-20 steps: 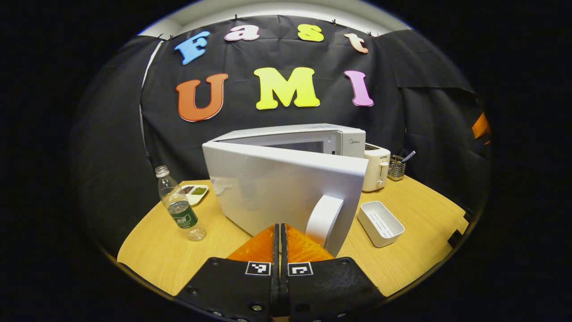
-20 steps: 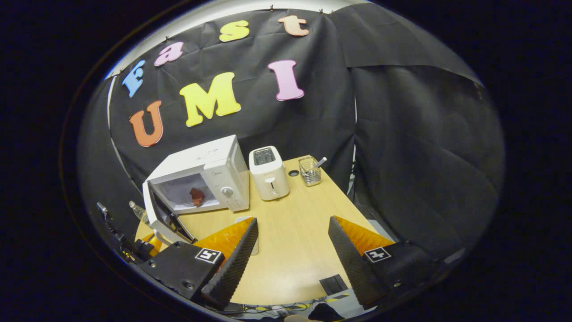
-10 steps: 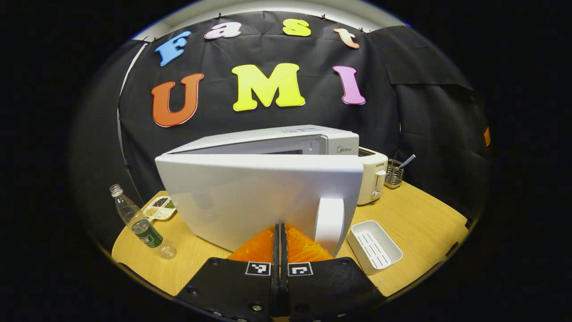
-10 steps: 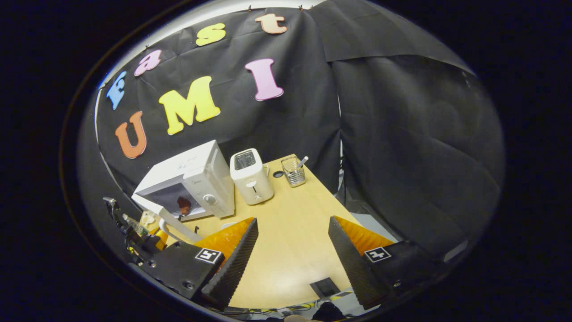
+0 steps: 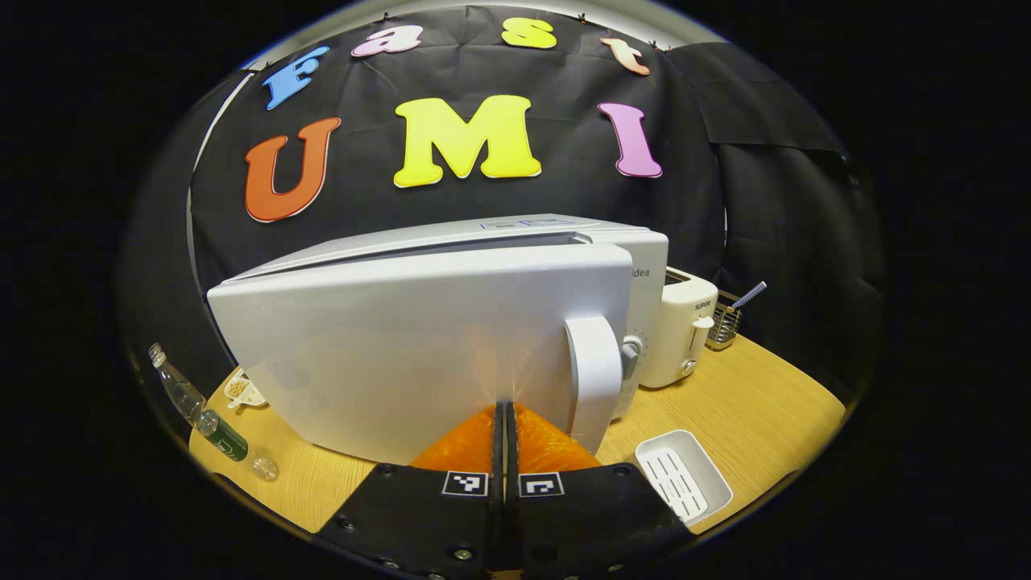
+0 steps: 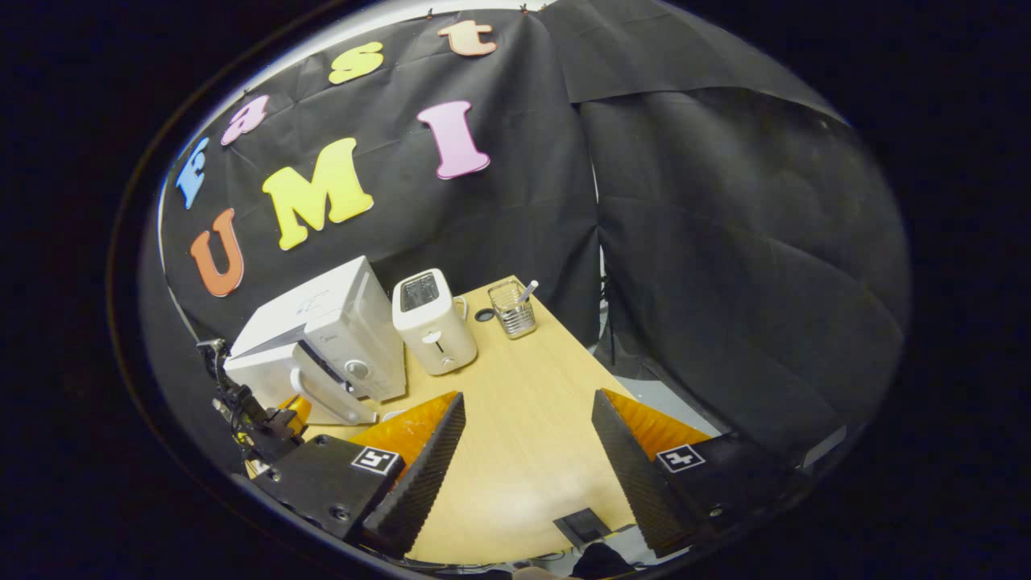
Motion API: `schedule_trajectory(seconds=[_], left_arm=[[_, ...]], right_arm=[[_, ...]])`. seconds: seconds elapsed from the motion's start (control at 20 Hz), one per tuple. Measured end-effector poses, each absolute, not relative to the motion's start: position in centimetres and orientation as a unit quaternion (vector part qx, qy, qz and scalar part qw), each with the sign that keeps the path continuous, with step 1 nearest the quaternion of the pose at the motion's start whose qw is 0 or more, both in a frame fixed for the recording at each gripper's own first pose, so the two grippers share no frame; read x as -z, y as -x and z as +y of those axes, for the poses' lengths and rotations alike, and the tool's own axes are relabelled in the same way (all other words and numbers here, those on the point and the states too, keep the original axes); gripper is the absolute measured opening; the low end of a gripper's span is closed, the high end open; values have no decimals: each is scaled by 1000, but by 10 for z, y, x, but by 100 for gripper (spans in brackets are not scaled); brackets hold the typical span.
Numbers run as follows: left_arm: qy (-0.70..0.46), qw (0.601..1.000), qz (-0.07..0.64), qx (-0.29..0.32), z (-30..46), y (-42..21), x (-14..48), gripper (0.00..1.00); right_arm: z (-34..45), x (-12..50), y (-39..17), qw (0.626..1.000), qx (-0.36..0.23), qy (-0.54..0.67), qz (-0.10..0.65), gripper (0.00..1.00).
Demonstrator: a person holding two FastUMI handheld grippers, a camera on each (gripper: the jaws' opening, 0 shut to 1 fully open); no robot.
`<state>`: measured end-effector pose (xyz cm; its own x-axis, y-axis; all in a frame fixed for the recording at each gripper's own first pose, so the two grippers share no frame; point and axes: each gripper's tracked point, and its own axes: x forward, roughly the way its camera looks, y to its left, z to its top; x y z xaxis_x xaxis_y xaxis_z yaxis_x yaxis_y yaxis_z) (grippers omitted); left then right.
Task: Open the microwave oven with the left hand, put the food in, and close the microwave oven.
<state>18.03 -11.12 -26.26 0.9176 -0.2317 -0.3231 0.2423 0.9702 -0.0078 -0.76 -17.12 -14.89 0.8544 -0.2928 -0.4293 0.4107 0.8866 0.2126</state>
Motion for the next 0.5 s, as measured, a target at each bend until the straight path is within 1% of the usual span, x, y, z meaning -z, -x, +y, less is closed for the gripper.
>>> schedule_trajectory(seconds=[0.25, 0.5], left_arm=[[-16, 979, 165, 116, -118, -204, 264, 0], [-16, 978, 169, 121, -125, -205, 270, 0]], right_arm=[[-181, 151, 3, 949, 192, -150, 201, 100], [-186, 150, -6, 948, 189, -154, 203, 100]])
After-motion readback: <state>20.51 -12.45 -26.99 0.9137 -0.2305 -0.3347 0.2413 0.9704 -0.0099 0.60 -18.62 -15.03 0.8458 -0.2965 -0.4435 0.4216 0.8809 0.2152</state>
